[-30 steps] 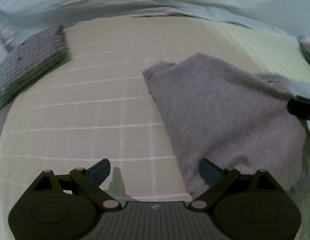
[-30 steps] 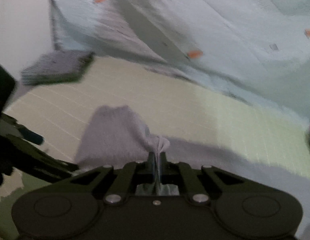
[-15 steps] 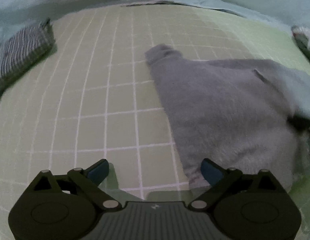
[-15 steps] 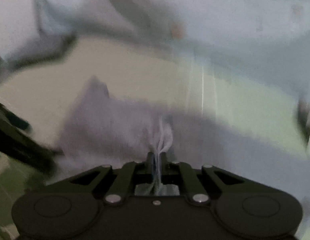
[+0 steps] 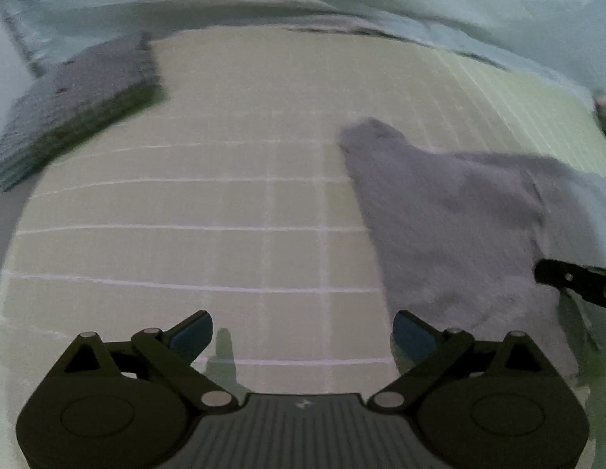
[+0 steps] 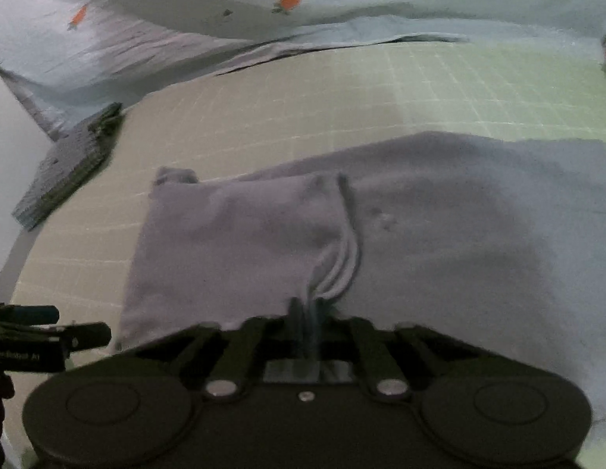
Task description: Fold clothes
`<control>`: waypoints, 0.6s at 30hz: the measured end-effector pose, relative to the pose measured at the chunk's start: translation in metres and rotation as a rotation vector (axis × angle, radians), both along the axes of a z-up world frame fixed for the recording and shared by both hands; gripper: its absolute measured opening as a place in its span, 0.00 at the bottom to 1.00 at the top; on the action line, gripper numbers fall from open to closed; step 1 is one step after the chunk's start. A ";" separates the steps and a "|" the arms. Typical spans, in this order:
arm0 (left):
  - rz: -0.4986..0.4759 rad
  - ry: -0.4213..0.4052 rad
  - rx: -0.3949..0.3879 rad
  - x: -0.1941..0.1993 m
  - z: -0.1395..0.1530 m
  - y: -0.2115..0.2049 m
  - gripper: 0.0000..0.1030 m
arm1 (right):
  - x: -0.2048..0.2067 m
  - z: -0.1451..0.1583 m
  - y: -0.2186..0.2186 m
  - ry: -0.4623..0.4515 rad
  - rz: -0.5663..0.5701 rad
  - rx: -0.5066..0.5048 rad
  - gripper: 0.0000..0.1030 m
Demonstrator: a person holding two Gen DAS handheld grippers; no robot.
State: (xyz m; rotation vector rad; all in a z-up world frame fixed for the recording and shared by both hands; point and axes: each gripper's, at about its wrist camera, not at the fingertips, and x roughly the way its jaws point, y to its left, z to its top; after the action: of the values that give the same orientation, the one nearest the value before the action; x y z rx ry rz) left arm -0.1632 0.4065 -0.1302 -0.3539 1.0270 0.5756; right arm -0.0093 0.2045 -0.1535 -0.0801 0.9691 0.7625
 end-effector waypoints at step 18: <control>0.387 -0.039 -0.013 -0.125 0.016 0.057 0.95 | -0.073 0.035 0.086 0.149 0.163 0.299 0.49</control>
State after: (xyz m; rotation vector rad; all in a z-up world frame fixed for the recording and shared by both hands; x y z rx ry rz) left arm -0.2879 0.4632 -0.1147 -0.5794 0.9299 0.9062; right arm -0.0826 0.2906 -0.1180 0.1615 0.9869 1.0677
